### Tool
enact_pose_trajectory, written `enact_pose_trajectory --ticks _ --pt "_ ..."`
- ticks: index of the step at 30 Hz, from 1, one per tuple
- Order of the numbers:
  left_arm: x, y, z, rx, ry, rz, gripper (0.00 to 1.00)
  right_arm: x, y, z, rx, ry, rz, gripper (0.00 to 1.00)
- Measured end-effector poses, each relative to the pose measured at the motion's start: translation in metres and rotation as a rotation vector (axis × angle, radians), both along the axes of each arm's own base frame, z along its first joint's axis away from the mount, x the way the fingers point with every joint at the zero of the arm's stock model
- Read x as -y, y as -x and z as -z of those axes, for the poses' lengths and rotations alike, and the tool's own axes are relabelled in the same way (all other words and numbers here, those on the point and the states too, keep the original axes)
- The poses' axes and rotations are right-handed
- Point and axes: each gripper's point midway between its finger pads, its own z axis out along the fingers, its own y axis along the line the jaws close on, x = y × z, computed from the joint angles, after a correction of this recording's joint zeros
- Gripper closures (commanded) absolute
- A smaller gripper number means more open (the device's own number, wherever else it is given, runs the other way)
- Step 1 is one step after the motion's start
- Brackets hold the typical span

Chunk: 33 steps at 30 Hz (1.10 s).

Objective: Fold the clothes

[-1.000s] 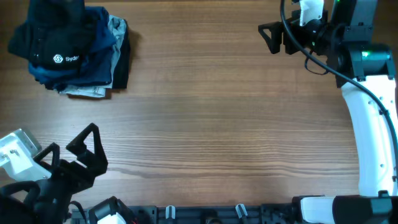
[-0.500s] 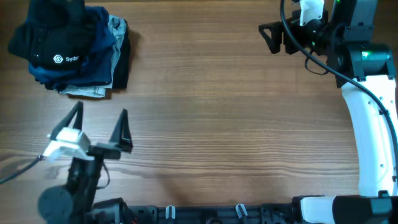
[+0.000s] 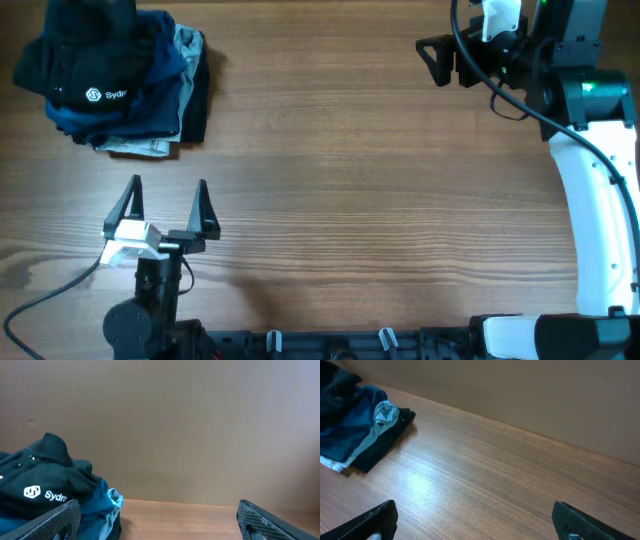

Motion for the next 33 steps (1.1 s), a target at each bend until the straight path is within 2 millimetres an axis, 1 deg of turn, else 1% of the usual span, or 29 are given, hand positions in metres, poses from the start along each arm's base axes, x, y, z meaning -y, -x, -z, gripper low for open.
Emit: enact_pose_trajectory --ticks 2,4,5,6,8,9,33 --pt "-0.001 -0.002 0.006 -0.014 0.002 -0.004 0.0 0.0 0.0 0.0 0.0 0.0 0.0 0.0" --pt "-0.001 -0.005 0.018 -0.04 0.004 -0.004 0.0 0.0 0.0 0.0 0.0 0.0 0.0 0.0" --pt "-0.001 -0.009 0.032 -0.07 0.006 -0.004 0.0 0.0 0.0 0.0 0.0 0.0 0.0 0.0" --pt "-0.002 -0.013 0.055 -0.136 0.011 -0.005 0.0 0.0 0.0 0.0 0.0 0.0 0.0 0.0" --pt "-0.002 -0.017 0.097 -0.288 0.023 -0.007 0.0 0.0 0.0 0.0 0.0 0.0 0.0 0.0" --pt "-0.003 -0.017 0.108 -0.327 0.026 -0.013 0.0 0.0 0.0 0.0 0.0 0.0 0.0 0.0" --pt "-0.004 -0.017 0.107 -0.324 0.026 -0.019 0.0 0.0 0.0 0.0 0.0 0.0 0.0 0.0"
